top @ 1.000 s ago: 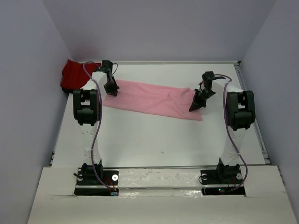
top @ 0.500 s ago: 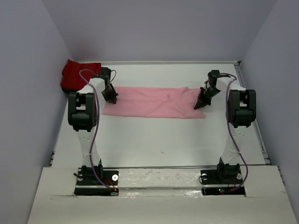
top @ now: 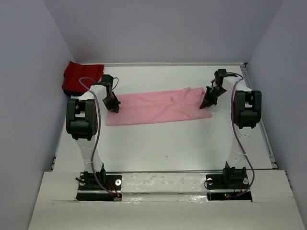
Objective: Fold and stack the t-shirts
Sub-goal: Rotate the tshirt 90 degrees
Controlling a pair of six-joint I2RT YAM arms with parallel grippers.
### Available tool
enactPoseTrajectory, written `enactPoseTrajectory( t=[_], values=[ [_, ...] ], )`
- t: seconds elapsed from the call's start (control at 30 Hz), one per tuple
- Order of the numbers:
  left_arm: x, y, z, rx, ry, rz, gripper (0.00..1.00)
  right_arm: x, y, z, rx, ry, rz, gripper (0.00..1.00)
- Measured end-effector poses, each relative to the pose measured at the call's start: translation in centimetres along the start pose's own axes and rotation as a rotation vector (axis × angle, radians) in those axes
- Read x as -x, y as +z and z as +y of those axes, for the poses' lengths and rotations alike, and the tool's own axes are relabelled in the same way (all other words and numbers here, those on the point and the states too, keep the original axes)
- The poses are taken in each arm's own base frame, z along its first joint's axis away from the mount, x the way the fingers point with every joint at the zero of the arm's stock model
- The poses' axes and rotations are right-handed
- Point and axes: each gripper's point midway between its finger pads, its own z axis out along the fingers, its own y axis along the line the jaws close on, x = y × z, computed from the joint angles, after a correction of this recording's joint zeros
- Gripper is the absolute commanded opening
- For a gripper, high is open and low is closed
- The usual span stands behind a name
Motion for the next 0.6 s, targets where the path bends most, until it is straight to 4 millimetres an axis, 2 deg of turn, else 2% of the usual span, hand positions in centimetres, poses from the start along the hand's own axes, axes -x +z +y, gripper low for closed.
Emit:
enactPoseTrajectory(
  t=[0.27, 0.6],
  values=[
    [-0.8, -0.2, 0.4, 0.003, -0.007, 0.007, 0.00, 1.6, -0.1, -0.3, 0.003, 0.015, -0.015, 0.00],
    [-5.2, -1.4, 1.6, 0.031, 0.012, 0.063, 0.00, 5.5, 0.7, 1.3, 0.061, 0.021, -0.054, 0.00]
  ],
)
